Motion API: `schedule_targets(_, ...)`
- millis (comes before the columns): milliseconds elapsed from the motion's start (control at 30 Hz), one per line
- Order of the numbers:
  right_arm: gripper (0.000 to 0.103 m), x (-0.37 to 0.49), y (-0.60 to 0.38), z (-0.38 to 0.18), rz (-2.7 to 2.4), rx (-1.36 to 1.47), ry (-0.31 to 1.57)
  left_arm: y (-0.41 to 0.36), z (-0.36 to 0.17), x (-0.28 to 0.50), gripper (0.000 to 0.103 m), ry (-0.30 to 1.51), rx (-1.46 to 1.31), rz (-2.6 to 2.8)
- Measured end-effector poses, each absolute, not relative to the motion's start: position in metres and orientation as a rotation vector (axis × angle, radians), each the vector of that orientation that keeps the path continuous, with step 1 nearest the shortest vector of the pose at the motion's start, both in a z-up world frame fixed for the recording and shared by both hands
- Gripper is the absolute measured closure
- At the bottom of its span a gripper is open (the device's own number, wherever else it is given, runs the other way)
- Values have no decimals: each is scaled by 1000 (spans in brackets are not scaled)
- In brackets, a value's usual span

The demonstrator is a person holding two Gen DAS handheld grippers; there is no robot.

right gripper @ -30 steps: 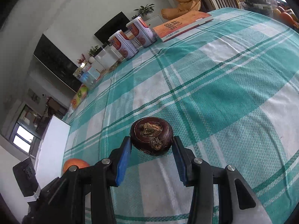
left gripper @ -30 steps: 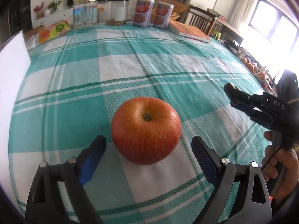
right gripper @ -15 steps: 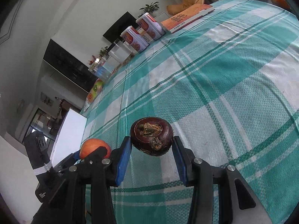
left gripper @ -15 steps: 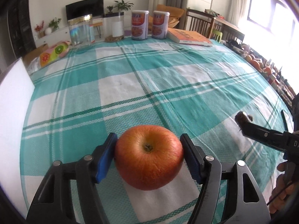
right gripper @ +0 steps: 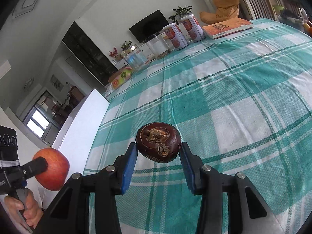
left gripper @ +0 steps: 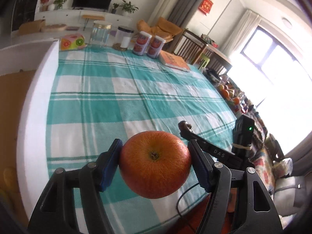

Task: Organize fruits

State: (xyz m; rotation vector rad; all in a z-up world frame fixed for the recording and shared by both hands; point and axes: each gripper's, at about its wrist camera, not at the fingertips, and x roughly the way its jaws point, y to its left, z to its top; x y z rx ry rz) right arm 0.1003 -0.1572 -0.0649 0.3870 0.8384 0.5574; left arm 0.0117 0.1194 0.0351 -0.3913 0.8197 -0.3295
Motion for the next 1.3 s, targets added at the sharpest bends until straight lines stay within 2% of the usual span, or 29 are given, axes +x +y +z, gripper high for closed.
schedule_targets(133, 58, 74, -110, -54, 671, 362, 866, 188, 75, -21, 33, 734, -450, -205)
schedule_targets(233, 58, 56, -53, -41, 802, 306, 900, 237, 83, -34, 32, 706, -400, -35)
schedule_targets(500, 58, 7, 118, 3, 1130, -28, 959, 320, 7, -9, 32, 907, -373, 258)
schedule_targets(633, 58, -16, 176, -1, 1166, -248, 985, 341, -15, -8, 32, 973, -419, 302)
schedule_targets(733, 58, -17, 197, -14, 1167, -308, 1047, 350, -23, -10, 31, 997, -451, 327)
schedule_targets(833, 43, -13, 196, -11, 1191, -265, 1073, 352, -16, -15, 29, 957, -439, 338)
schedule_targets(867, 30, -9, 193, -8, 1181, -242, 1071, 351, -12, -18, 26, 944, -422, 347)
schedule_targets(900, 24, -6, 187, -2, 1172, -218, 1062, 350, -6, -20, 25, 929, -403, 358)
schedule_targets(1000, 23, 9, 173, 16, 1107, -192, 1022, 339, 16, -29, 22, 865, -304, 411)
schedule_targets(1033, 22, 12, 168, 21, 1079, -194, 1004, 332, 24, -34, 18, 838, -261, 441)
schedule_targets(1133, 16, 16, 159, 32, 1008, -204, 982, 311, 45, -52, 16, 749, -159, 519)
schedule_targets(1167, 16, 15, 156, 34, 993, -208, 979, 306, 50, -57, 12, 736, -136, 548)
schedule_targets(1300, 12, 2, 152, 34, 941, -238, 976, 295, 58, -73, 12, 738, -150, 570)
